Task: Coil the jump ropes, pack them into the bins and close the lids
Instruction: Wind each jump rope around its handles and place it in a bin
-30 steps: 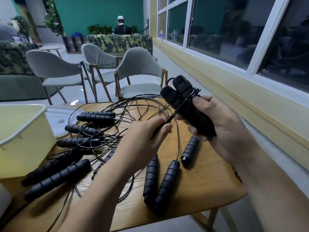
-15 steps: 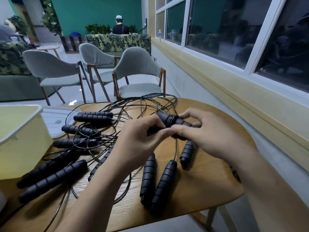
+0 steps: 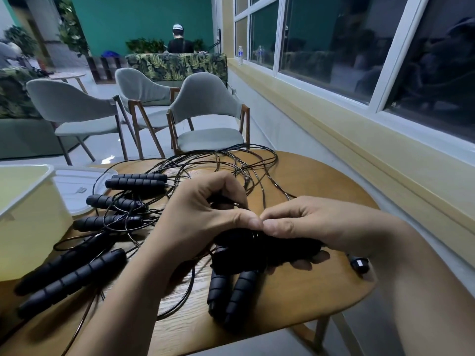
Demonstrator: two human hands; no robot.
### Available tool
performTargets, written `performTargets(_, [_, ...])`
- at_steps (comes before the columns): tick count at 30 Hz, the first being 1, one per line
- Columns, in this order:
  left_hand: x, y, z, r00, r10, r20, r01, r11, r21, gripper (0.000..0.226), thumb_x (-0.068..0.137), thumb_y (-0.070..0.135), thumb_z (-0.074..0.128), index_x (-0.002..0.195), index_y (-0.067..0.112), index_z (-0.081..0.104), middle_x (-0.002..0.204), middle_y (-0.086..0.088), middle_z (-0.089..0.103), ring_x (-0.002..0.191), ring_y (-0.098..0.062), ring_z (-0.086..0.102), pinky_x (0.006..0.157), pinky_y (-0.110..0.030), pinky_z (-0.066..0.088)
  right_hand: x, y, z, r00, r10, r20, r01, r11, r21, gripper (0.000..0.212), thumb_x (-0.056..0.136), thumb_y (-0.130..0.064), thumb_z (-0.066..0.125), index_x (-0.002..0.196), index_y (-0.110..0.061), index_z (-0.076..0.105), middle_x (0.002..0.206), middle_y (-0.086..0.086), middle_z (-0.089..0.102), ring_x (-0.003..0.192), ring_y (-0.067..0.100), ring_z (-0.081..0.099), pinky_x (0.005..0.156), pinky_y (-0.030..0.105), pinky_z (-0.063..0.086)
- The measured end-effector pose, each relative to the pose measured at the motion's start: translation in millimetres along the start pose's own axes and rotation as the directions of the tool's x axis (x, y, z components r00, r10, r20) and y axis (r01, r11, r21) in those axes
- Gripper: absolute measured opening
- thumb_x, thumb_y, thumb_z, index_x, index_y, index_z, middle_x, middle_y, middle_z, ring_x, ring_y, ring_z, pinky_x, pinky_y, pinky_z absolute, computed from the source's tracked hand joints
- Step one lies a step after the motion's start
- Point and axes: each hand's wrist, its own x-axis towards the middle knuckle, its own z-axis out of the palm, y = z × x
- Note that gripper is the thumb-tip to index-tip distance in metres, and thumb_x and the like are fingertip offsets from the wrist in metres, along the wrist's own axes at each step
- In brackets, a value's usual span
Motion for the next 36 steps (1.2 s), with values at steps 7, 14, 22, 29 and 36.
performTargets(7, [6,0,-1,1.000,0.018,-0.009,-0.019,0.994,-0.104,0.034,0.083,0.035,0.078,0.074,0.005,0.066,0.068,-0.019,0.055,0.061,-0.020,0.049,0.056,-0.028,0.036,4,2,5,0.981,-0.167,0.096,0.142,0.965,0.220,0.058,0.101,-0.042,0.067,0.132,0.006,0.057,0.090,0.023,0.066,0.056,0.021,0.060,0.041,0.026,0.031])
performTargets(14, [9,-29,-3,0.964,-0.196,-0.179,0.227,0.959,0.172,0.020,0.096,0.023,0.053,0.084,0.009,0.061,0.068,0.017,0.057,0.072,-0.006,0.064,0.064,-0.018,0.044,17,0,16,0.913,-0.390,-0.119,0.402,0.817,0.414,0.086,0.091,-0.054,0.079,0.137,0.009,0.044,0.108,0.049,0.059,0.057,0.023,0.057,0.043,0.031,0.029])
performTargets(22, [12,-25,11,0.991,0.057,-0.119,-0.003,0.912,0.410,0.028,0.112,0.023,0.049,0.089,0.030,0.062,0.068,0.028,0.059,0.063,0.009,0.054,0.057,-0.012,0.034,22,-10,21,0.745,-0.387,-0.543,0.590,0.762,0.268,0.071,0.097,-0.047,0.061,0.135,0.012,0.046,0.112,0.039,0.069,0.062,0.027,0.050,0.046,0.031,0.028])
performTargets(29, [13,-34,8,0.987,0.071,-0.143,0.003,0.886,0.464,0.015,0.106,0.033,0.060,0.099,0.025,0.071,0.076,0.010,0.067,0.074,-0.008,0.063,0.064,-0.020,0.045,29,-5,25,0.526,-0.313,-0.791,0.566,0.823,0.050,0.044,0.096,-0.047,0.074,0.131,-0.025,0.058,0.098,0.023,0.079,0.061,0.029,0.056,0.049,0.032,0.040])
performTargets(36, [12,-39,15,0.993,0.070,-0.094,-0.016,0.876,0.482,0.022,0.102,0.037,0.070,0.088,0.021,0.065,0.068,0.004,0.060,0.063,-0.009,0.054,0.058,-0.024,0.041,31,3,27,0.277,-0.382,-0.882,0.158,0.923,-0.351,0.047,0.090,-0.061,0.077,0.130,-0.038,0.065,0.078,-0.004,0.076,0.066,0.013,0.069,0.056,0.029,0.056])
